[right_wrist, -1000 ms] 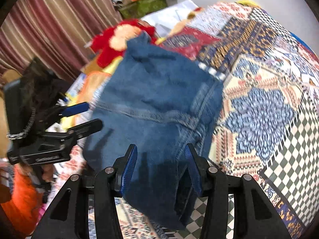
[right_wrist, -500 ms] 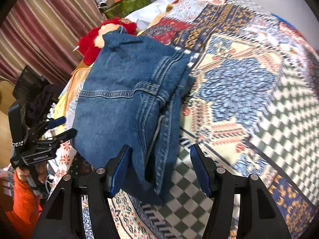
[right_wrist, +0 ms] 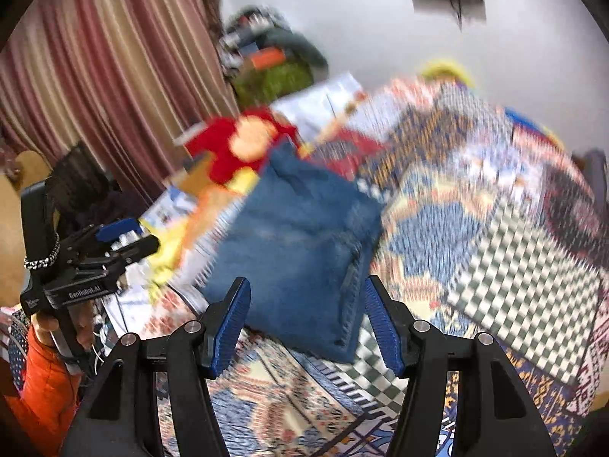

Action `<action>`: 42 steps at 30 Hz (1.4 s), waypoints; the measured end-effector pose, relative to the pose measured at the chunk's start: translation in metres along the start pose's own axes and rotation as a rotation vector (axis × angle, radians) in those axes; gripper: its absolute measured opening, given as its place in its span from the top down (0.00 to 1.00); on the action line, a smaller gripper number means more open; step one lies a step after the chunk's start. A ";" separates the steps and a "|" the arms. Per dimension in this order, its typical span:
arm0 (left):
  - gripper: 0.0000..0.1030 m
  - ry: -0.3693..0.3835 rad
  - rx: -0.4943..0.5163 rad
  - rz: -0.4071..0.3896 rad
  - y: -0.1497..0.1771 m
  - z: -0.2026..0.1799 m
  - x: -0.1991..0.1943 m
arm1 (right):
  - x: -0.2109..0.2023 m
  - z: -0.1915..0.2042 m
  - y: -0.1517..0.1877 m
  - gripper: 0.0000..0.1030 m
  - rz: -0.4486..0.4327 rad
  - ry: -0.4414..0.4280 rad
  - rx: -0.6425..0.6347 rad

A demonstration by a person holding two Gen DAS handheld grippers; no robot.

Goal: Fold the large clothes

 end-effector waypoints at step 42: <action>0.00 -0.004 -0.029 -0.464 -0.063 -0.063 -0.182 | -0.206 0.101 -0.036 0.00 -0.579 0.202 -0.090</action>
Point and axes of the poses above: each gripper's, at about its wrist camera, not at the fingertips, and x roughly the way its jaws point, z to its left, y to its underside, the point moved 9 cm from there along x, roughly the way its jaws point, and after that the axes turned 12 degrees about -z, right-handed, at the moved point
